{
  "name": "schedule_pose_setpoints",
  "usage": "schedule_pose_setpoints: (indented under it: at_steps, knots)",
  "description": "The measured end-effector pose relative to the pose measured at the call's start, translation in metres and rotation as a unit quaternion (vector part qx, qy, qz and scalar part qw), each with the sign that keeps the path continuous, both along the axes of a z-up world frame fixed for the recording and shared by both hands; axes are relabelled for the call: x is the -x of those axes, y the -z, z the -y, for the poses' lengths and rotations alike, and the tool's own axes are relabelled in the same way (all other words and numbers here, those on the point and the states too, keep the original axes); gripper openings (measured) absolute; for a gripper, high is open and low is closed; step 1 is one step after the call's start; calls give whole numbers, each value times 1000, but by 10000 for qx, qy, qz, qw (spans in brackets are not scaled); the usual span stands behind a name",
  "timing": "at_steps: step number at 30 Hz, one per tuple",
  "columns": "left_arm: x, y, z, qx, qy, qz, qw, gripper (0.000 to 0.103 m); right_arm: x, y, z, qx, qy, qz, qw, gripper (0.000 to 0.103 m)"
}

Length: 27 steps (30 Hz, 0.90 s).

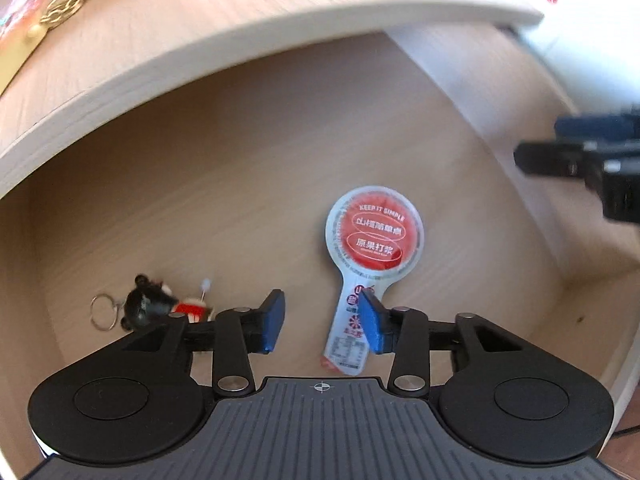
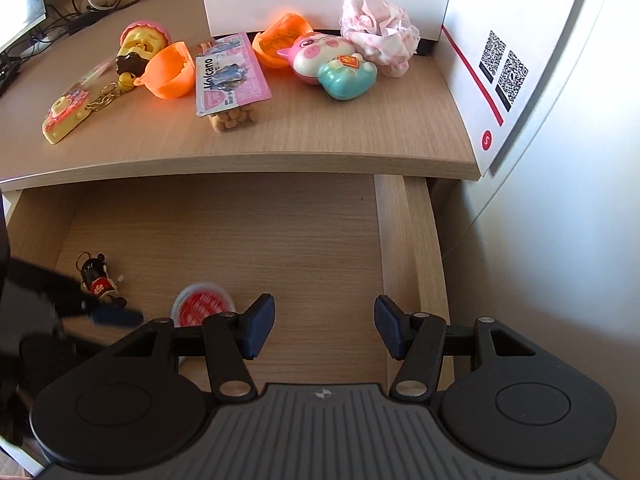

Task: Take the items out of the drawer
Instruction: 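Grasp the red-and-white round lid by its stem with the left tool, then lift the lid with the left tool while the right tool grasps the black-haired doll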

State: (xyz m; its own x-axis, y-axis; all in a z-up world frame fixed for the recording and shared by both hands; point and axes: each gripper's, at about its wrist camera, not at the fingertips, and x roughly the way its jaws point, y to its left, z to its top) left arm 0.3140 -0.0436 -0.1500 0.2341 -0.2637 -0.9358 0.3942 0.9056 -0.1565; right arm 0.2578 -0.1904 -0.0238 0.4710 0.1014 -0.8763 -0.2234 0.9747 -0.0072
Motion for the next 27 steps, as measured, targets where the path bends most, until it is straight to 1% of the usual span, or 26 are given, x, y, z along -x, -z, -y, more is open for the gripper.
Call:
schedule_pose_setpoints:
  at_steps: [2,3,5,7,10,16,17,20,21,22,24,27]
  knots:
    - [2,-4,-2,313,121,37,9994,43,0,0,1,-16,19,9,10000,56]
    - [4,-7,-1,397,204,110,9989,43,0,0,2,-24,25,14,10000,56]
    - [8,-9,6,430,371,242,9981,43,-1,2,4,-36,35,3,10000,56]
    - [10,-7,15,301,474,215,9982,43,0,3,4,-50,50,-19,10000,56]
    - [7,2,24,-37,499,170,9986,44,0,4,6,-63,69,-33,10000,56]
    - [8,0,36,-202,375,313,9986,44,1,4,11,-69,110,8,9999,56]
    - [9,-1,38,-275,361,318,9985,43,2,5,12,-71,117,6,9999,56]
    - [14,-3,43,-637,334,412,9966,30,2,9,7,-32,143,5,9999,55]
    - [14,-4,44,-679,299,414,9964,29,3,8,9,-18,152,11,9999,55]
    - [11,-4,49,-702,259,398,9964,29,3,7,10,-14,161,20,9999,55]
    - [13,-6,47,-684,166,354,9969,28,3,6,10,-22,183,51,9998,55]
    - [13,-6,34,-451,49,263,9986,27,6,7,6,-9,164,99,9998,55]
